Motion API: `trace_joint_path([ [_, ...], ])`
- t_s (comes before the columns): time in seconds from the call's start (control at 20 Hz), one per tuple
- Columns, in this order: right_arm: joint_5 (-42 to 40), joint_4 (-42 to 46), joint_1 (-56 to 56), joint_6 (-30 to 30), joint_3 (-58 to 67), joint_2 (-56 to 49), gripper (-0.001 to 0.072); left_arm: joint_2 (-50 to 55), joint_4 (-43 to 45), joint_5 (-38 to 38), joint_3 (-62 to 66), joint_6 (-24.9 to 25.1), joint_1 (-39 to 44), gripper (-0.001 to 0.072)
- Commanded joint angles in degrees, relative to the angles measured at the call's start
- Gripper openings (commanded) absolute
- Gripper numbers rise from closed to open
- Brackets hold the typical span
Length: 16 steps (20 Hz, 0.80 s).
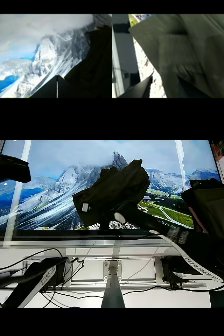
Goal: Fold the clothes and pants, and hang the long-sleeved shirts on hangers.
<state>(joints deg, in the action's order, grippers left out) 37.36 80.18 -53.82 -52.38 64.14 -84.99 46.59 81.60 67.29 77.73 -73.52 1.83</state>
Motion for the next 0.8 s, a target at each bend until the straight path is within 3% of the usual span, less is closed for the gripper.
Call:
trace_joint_path([
  [0.0, -6.1, 1.8, -3.8, 4.1, -0.1, -3.4, 0.0415, -1.1, 0.0, -0.2, 0.0, 0.0, -0.5, 0.0031],
  [0.15, -9.6, 2.3, -4.0, 4.1, -0.1, -4.5, 0.0415, -1.1, 0.0, -0.2, 0.0, 0.0, -0.5, 0.0031],
  [0.5, -9.6, 4.6, -2.1, 3.4, 4.0, -8.5, 0.0415, -1.1, 0.0, -0.2, 0.0, 0.0, -0.5, 0.0031],
  [0.75, -2.3, 6.0, 1.1, 1.9, 6.7, -11.8, 0.0412, -1.1, 0.0, -0.2, 0.0, 0.0, -0.5, 0.0031],
])
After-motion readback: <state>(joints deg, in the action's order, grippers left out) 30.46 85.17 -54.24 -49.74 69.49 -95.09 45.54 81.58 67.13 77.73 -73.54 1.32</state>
